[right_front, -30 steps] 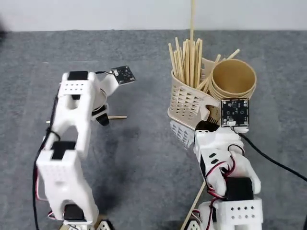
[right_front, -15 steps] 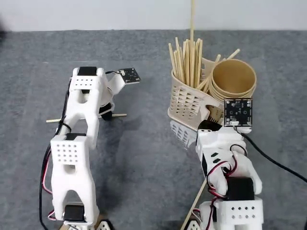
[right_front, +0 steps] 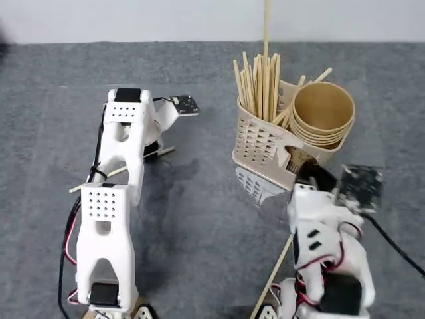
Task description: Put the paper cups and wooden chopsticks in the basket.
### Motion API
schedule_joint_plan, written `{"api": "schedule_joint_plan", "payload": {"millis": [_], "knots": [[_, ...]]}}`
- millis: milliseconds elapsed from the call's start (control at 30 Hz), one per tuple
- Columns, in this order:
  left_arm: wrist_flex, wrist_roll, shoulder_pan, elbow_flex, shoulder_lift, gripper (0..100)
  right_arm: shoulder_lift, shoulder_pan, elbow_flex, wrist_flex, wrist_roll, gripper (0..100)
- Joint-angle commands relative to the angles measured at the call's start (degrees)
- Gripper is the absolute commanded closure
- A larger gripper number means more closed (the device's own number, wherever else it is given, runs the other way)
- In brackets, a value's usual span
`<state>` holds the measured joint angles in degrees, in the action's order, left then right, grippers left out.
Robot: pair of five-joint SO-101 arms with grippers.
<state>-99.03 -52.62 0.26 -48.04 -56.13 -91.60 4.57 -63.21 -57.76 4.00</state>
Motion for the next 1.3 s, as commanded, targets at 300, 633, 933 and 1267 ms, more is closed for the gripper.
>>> {"api": "schedule_joint_plan", "payload": {"millis": [300, 633, 933, 1267], "knots": [[-1.32, 13.80, 4.84, -2.33, 35.78, 99, 0.57, 5.05, 1.49, 0.75, 0.18, 99.0], [14.51, 32.44, 16.62, -2.33, 56.26, 99, 0.66, 5.05, 1.41, 0.66, 0.53, 99.0], [33.76, 44.04, 28.40, -2.33, 57.32, 99, 0.66, 5.05, 1.23, 0.75, 0.53, 99.0], [49.14, 54.51, 32.53, 4.70, 54.51, 99, 0.66, 4.70, 1.14, 0.75, 0.62, 99.0]]}}
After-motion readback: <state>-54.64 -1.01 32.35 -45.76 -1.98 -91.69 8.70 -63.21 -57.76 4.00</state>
